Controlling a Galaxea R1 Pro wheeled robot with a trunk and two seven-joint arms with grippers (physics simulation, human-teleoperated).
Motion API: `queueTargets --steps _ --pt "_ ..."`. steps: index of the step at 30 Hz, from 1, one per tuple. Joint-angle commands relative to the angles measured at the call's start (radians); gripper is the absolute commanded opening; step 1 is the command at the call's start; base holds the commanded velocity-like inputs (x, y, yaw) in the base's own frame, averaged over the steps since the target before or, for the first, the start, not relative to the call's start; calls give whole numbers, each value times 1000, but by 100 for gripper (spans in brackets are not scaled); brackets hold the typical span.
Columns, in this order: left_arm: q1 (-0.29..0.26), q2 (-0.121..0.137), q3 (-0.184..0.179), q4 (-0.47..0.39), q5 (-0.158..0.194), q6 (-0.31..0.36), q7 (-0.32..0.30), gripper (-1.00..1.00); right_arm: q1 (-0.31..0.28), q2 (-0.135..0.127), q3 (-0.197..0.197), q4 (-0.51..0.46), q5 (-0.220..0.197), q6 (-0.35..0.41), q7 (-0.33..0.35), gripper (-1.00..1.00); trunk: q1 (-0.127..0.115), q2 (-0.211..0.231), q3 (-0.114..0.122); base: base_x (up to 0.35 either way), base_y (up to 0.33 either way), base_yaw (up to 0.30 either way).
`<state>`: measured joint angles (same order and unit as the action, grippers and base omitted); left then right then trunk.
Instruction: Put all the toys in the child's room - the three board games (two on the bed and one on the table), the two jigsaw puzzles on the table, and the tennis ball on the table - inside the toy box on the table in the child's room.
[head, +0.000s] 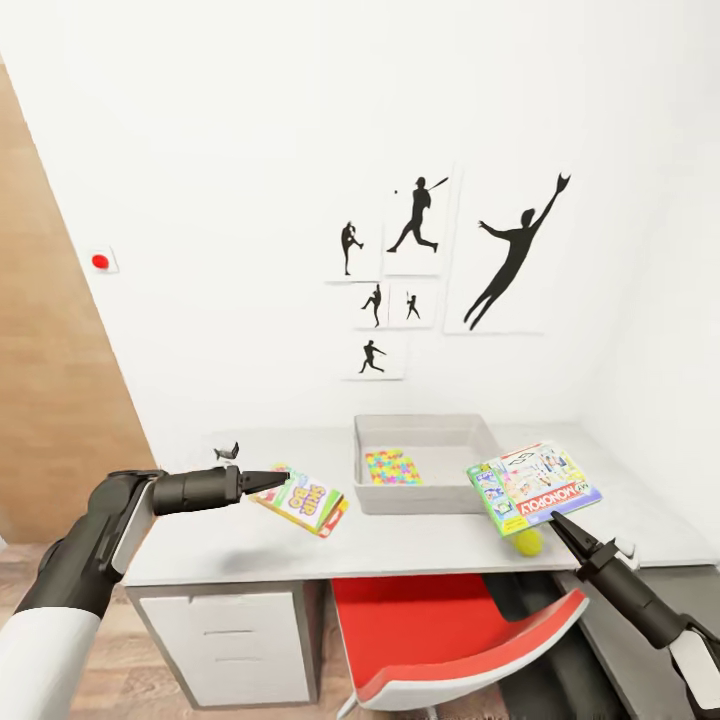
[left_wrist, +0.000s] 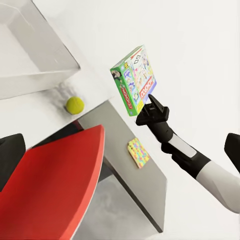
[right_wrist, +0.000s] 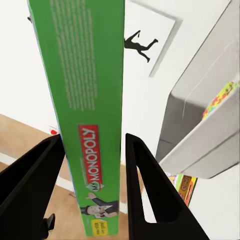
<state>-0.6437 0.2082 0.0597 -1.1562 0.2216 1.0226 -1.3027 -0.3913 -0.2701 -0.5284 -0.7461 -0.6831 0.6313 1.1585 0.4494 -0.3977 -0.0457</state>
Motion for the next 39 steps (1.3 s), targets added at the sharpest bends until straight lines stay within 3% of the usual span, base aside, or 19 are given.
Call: queueTargets --steps 1,18,29,39 --pt "-1 0 0 0 2 8 -1 100 -1 0 -1 0 -5 8 1 -100 1 -2 -2 0 0 -277" --pt "-1 0 0 0 2 8 -1 100 -1 0 -1 -1 -4 8 1 -100 1 -2 -2 115 67 -247" --pt "-1 0 0 0 2 8 -1 100 -1 1 -1 -1 -4 8 1 -100 1 -2 -2 133 45 -8" --pt "-1 -1 0 0 2 6 -1 100 -1 2 -1 -1 -4 7 3 -100 1 -2 -2 200 -4 147"
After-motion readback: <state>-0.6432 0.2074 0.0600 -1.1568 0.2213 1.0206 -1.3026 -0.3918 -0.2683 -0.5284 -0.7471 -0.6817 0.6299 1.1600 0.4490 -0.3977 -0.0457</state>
